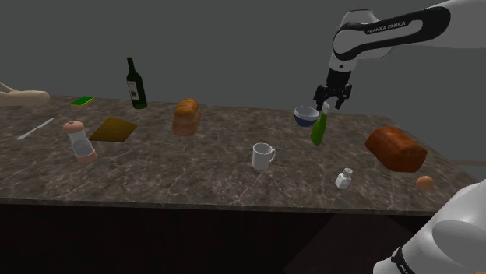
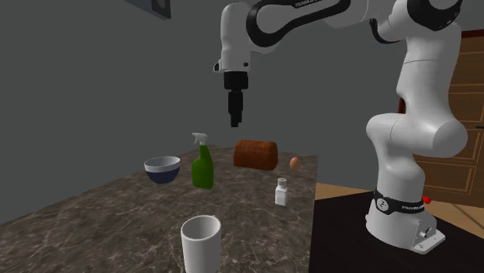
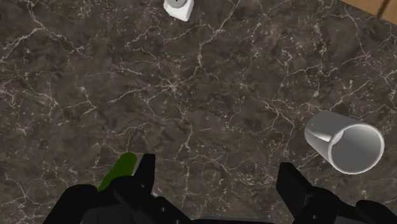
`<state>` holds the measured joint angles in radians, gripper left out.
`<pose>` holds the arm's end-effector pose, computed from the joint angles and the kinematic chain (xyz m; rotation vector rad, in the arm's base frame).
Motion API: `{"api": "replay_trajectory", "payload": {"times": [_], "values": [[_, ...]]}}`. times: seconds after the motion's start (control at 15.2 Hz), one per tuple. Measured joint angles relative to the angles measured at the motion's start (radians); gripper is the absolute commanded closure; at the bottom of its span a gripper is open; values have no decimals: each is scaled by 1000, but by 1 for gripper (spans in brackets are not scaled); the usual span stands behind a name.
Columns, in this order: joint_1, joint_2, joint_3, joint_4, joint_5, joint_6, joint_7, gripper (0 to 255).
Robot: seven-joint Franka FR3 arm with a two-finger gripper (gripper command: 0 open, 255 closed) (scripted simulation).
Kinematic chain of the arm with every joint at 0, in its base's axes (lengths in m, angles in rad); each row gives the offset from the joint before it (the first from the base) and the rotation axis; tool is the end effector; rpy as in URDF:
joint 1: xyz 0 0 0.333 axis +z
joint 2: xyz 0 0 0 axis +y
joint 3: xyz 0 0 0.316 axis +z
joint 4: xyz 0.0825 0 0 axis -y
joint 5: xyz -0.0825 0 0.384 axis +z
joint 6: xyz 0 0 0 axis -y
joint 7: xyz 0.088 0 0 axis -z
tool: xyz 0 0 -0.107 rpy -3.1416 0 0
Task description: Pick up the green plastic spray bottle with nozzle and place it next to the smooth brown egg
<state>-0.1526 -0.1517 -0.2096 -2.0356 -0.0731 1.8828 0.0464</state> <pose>0.4763 -0.1910 0.5092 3.0476 -0.5918 -0.0154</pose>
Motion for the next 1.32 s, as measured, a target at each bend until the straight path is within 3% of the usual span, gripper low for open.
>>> {"api": "replay_trajectory", "payload": {"times": [0.53, 1.12, 1.32], "values": [[-71, 289, -75, 293, 95, -21, -44, 0], [-213, 648, -115, 729, 232, -130, -72, 0], [-228, 678, -116, 742, 243, -116, -75, 0]]}}
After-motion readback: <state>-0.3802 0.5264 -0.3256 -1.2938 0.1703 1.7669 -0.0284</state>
